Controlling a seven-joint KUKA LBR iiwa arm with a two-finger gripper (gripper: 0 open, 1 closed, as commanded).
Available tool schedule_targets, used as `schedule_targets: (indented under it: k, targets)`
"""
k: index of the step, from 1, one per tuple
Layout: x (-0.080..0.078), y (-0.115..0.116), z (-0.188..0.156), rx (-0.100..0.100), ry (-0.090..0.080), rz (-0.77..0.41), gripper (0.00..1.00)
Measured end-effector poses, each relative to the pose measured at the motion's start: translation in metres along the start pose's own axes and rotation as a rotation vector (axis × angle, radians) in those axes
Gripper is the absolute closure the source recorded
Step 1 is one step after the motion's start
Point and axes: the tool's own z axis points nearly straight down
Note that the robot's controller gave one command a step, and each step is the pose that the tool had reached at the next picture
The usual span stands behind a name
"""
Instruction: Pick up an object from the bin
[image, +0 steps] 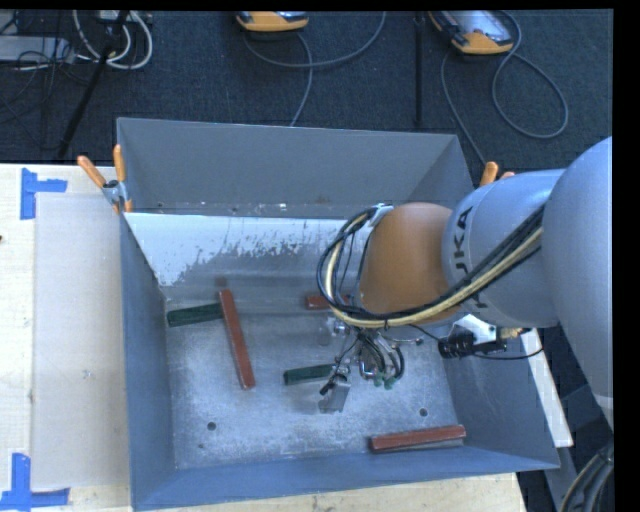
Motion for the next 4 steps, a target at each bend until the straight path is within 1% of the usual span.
schedule_targets:
  k: [1, 2, 3, 4]
  targets:
    - [0.0, 0.007, 0.031, 0.0, 0.001, 0.153, 0.0]
    - [0.0, 0.007, 0.031, 0.0, -0.001, 0.152, 0.0]
    - [-0.001, 0.008, 0.03, -0.001, -0.002, 0.152, 1.0]
    - [-0.003, 0.008, -0.072, -0.003, -0.01, 0.149, 1.0]
